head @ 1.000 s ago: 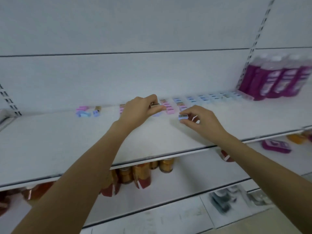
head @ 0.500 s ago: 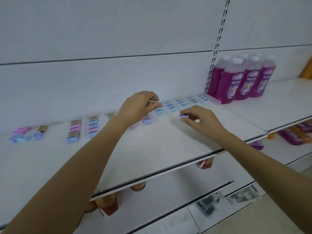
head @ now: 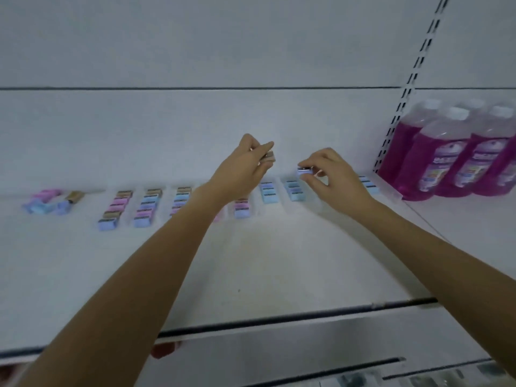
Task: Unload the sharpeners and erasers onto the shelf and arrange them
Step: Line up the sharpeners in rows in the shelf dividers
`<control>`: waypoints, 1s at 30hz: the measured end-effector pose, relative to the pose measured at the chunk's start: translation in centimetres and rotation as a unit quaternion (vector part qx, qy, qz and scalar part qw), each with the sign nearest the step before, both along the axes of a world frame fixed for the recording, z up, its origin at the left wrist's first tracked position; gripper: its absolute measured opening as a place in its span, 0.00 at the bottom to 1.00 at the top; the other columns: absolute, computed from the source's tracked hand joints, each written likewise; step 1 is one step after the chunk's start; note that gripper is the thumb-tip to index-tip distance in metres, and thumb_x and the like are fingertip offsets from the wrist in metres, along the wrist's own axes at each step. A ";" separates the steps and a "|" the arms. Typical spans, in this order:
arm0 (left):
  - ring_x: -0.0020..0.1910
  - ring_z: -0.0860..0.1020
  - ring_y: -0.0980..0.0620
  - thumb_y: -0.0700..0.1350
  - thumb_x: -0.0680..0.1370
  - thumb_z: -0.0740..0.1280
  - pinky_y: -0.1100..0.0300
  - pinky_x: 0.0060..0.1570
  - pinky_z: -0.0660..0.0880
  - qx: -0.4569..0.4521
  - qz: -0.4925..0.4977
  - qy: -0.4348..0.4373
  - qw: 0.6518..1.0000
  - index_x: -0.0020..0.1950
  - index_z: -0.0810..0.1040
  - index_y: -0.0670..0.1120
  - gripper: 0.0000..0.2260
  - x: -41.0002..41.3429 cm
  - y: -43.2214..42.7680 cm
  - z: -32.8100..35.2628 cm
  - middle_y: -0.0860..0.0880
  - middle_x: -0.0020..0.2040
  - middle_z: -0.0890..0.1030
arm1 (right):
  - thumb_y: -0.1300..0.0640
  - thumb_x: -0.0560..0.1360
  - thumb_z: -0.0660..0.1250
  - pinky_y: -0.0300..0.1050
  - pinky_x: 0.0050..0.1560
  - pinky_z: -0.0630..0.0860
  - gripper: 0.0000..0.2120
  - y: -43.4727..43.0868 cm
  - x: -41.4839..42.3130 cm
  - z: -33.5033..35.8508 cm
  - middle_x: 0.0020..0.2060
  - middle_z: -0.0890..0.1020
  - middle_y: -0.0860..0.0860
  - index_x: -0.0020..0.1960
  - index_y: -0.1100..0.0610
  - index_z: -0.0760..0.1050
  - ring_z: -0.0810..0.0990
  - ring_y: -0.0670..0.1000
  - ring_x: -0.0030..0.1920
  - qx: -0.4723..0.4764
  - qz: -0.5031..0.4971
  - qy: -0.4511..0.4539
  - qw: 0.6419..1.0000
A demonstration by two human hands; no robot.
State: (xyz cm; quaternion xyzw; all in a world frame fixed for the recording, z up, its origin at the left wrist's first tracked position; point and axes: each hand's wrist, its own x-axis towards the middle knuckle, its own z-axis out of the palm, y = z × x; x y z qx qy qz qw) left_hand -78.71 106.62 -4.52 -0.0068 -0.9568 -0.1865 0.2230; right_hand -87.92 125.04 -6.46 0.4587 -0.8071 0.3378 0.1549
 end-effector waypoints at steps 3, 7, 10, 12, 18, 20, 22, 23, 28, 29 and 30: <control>0.47 0.71 0.55 0.45 0.78 0.63 0.57 0.53 0.72 0.034 0.055 0.044 0.997 0.66 0.70 0.44 0.17 -0.2 0.8 -0.8 0.48 0.53 0.72 | 0.60 0.76 0.64 0.33 0.49 0.66 0.10 -0.5 -1.2 -0.5 0.47 0.70 0.48 0.56 0.60 0.77 0.71 0.44 0.44 -0.003 0.026 0.009 1.000; 0.44 0.71 0.54 0.46 0.75 0.68 0.60 0.45 0.69 0.052 0.088 0.100 0.990 0.50 0.75 0.42 0.09 0.6 2.1 -3.4 0.51 0.44 0.74 | 0.62 0.74 0.66 0.35 0.51 0.69 0.10 -0.1 -1.4 -2.5 0.46 0.75 0.52 0.55 0.61 0.77 0.73 0.46 0.46 -0.033 0.063 -0.013 0.997; 0.44 0.73 0.52 0.49 0.73 0.67 0.65 0.44 0.64 0.003 0.084 0.072 0.994 0.47 0.78 0.43 0.10 1.3 2.3 -4.8 0.49 0.44 0.79 | 0.61 0.73 0.67 0.40 0.50 0.68 0.07 0.3 -1.3 -3.1 0.45 0.77 0.52 0.50 0.60 0.77 0.74 0.49 0.46 -0.027 0.090 -0.033 0.995; 0.44 0.74 0.50 0.51 0.72 0.66 0.67 0.42 0.62 -0.006 0.090 0.079 0.993 0.45 0.79 0.44 0.11 1.6 2.3 -4.9 0.50 0.43 0.80 | 0.58 0.73 0.68 0.40 0.48 0.67 0.05 0.3 -1.1 -3.3 0.43 0.78 0.51 0.47 0.59 0.77 0.72 0.49 0.46 0.012 0.097 -0.018 0.995; 0.40 0.69 0.55 0.59 0.67 0.57 0.60 0.41 0.64 -0.023 0.090 0.041 0.995 0.42 0.77 0.47 0.18 1.4 2.7 -4.9 0.60 0.35 0.73 | 0.61 0.70 0.68 0.48 0.48 0.67 0.01 0.4 -1.3 -3.5 0.40 0.80 0.53 0.41 0.58 0.77 0.74 0.55 0.46 0.069 0.074 0.036 0.994; 0.40 0.68 0.55 0.59 0.66 0.57 0.61 0.41 0.63 -0.036 0.095 0.032 0.994 0.40 0.77 0.48 0.17 1.4 2.7 -5.0 0.61 0.33 0.70 | 0.60 0.70 0.68 0.46 0.49 0.65 0.02 0.5 -1.3 -3.5 0.41 0.80 0.52 0.42 0.59 0.77 0.73 0.54 0.48 0.078 0.064 0.038 0.994; 0.40 0.68 0.55 0.59 0.67 0.57 0.60 0.42 0.63 -0.047 0.095 0.029 0.994 0.40 0.77 0.48 0.17 1.4 2.7 -5.1 0.60 0.35 0.71 | 0.60 0.71 0.68 0.46 0.49 0.65 0.02 0.7 -1.3 -3.4 0.41 0.81 0.52 0.42 0.59 0.78 0.73 0.55 0.49 0.086 0.057 0.042 0.994; 0.41 0.69 0.54 0.59 0.68 0.58 0.60 0.43 0.64 -0.052 0.094 0.024 0.994 0.40 0.77 0.48 0.16 1.4 2.7 -5.1 0.59 0.36 0.71 | 0.60 0.71 0.68 0.46 0.49 0.66 0.03 0.7 -1.3 -3.3 0.41 0.80 0.52 0.43 0.59 0.78 0.73 0.55 0.49 0.092 0.053 0.044 0.993; 0.49 0.73 0.49 0.52 0.72 0.69 0.60 0.46 0.64 -0.077 0.095 0.007 0.992 0.42 0.79 0.48 0.08 1.3 2.7 -5.3 0.52 0.43 0.79 | 0.59 0.72 0.68 0.47 0.51 0.66 0.04 1.0 -1.5 -3.0 0.43 0.80 0.53 0.43 0.59 0.78 0.73 0.55 0.50 0.102 0.035 0.041 0.993; 0.49 0.73 0.49 0.50 0.73 0.69 0.61 0.46 0.63 -0.077 0.093 0.010 0.993 0.42 0.79 0.47 0.07 1.3 2.7 -5.3 0.51 0.44 0.79 | 0.59 0.72 0.67 0.47 0.52 0.66 0.04 1.0 -1.5 -3.0 0.44 0.80 0.53 0.43 0.59 0.78 0.72 0.55 0.51 0.108 0.033 0.037 0.993; 0.50 0.73 0.49 0.49 0.73 0.69 0.61 0.45 0.62 -0.076 0.091 0.012 0.993 0.43 0.79 0.47 0.06 1.3 2.8 -5.2 0.51 0.44 0.80 | 0.59 0.72 0.67 0.46 0.52 0.66 0.04 1.0 -1.5 -3.0 0.45 0.79 0.53 0.43 0.59 0.78 0.72 0.54 0.51 0.111 0.032 0.035 0.993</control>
